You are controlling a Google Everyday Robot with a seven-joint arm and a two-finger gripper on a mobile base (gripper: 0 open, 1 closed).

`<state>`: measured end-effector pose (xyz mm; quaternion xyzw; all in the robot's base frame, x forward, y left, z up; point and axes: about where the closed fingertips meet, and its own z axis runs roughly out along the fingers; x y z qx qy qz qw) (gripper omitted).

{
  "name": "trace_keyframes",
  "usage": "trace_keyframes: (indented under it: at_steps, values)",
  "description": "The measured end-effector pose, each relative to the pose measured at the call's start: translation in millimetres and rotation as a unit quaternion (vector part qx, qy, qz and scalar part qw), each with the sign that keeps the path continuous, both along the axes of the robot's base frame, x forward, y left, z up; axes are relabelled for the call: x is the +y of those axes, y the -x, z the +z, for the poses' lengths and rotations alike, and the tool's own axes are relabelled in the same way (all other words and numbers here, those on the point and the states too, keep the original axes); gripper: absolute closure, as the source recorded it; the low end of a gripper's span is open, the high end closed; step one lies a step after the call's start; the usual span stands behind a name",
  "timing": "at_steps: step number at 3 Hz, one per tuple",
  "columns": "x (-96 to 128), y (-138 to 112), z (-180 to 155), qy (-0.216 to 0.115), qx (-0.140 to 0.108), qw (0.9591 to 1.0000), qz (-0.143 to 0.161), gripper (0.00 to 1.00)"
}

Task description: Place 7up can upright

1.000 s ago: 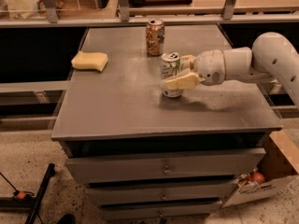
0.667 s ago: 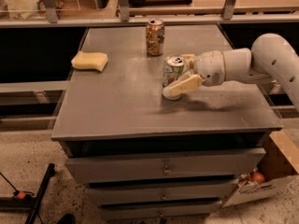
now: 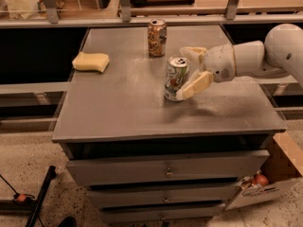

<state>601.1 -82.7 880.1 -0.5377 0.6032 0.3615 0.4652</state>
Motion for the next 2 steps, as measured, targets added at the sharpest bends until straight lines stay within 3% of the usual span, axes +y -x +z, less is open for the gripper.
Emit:
trace_keyframes:
  at_steps: [1, 2]
  values:
    - [-16.3, -0.1, 21.5, 0.038, -0.016, 0.9989, -0.020, 0.00]
    - [-17.6, -0.1, 23.5, 0.042, -0.018, 0.9987, -0.022, 0.00]
